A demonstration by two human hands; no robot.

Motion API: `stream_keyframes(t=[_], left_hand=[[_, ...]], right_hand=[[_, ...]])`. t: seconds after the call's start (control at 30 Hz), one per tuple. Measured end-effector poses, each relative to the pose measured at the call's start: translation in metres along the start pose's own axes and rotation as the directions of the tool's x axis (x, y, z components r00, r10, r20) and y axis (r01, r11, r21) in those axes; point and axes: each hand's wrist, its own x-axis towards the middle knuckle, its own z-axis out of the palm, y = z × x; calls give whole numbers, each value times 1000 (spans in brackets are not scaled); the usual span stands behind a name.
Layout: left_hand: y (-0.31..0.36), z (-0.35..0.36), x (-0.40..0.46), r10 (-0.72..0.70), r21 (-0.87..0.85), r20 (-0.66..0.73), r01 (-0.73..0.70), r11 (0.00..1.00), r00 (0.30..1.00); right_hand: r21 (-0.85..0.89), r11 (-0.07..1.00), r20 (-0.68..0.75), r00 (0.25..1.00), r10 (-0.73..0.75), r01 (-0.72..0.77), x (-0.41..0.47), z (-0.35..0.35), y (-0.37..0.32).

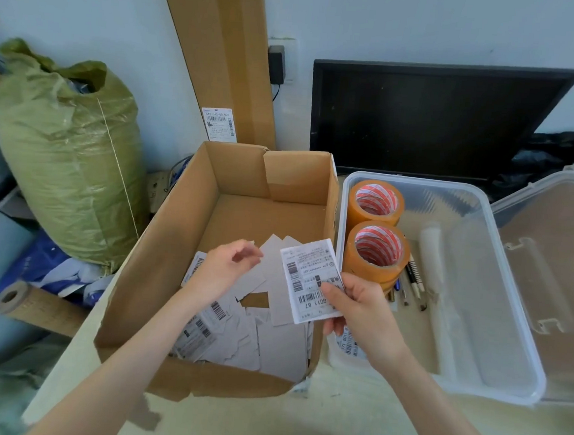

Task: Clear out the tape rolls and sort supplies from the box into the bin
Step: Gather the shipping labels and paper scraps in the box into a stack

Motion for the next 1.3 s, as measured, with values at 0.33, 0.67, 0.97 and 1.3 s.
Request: stream_keyframes(t=[0.33,0.67,0.97,1.3], left_hand=[[-110,-3,8,-260,852,479,-374,365,838],[-115,0,14,-261,827,550,-476,299,793],[-70,-17,29,-66,655,495,-322,684,866],[6,-45,24,144,221,178,-183,958,973]], right_hand=[[31,999,-58,998,18,-16,0,0,14],[71,997,-50,998,41,-37,1,0,13],[88,995,-59,997,46,-41,1,0,13],[94,995,-197,980,-24,44,2,0,14]])
